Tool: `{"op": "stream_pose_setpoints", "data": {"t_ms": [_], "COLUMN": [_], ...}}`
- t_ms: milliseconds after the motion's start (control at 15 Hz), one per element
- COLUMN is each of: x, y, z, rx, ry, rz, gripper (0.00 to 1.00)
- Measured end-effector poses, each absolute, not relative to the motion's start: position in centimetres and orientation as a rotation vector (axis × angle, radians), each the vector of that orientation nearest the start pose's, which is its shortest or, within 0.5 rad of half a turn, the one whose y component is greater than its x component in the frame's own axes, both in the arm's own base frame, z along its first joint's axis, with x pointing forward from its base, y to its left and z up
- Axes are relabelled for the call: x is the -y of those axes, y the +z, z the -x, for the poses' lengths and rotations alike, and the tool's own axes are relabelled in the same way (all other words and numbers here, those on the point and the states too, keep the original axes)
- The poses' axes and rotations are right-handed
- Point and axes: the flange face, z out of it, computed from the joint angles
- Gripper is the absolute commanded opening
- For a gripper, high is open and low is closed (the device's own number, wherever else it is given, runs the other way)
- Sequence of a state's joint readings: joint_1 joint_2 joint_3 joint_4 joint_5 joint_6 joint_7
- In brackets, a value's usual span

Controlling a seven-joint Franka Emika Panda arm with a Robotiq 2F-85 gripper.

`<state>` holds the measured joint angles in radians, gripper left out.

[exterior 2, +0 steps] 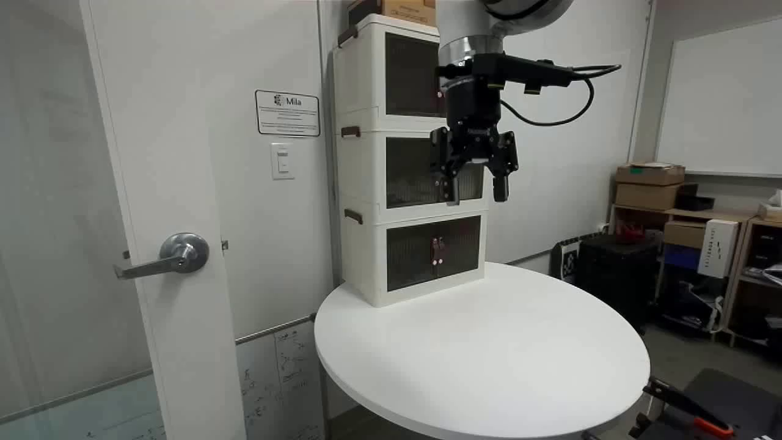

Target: Open the left door of the middle shelf

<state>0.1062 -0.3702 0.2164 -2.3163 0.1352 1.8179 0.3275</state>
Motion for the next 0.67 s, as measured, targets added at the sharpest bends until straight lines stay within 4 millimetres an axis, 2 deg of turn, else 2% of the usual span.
{"op": "stream_pose_setpoints", "data": {"t_ms": [333, 467, 667], "x": [-15.0, -15.1, -15.4], "y": [47.2, 47.3, 46.8], "z": [-39.9, -40.9, -43.7], "rx": [-0.113, -0.170, -0.300], "ry": [0.209, 0.071, -0.185], "rz": [3.135, 3.177, 3.211], "gripper": [1.00, 1.00, 1.00]}}
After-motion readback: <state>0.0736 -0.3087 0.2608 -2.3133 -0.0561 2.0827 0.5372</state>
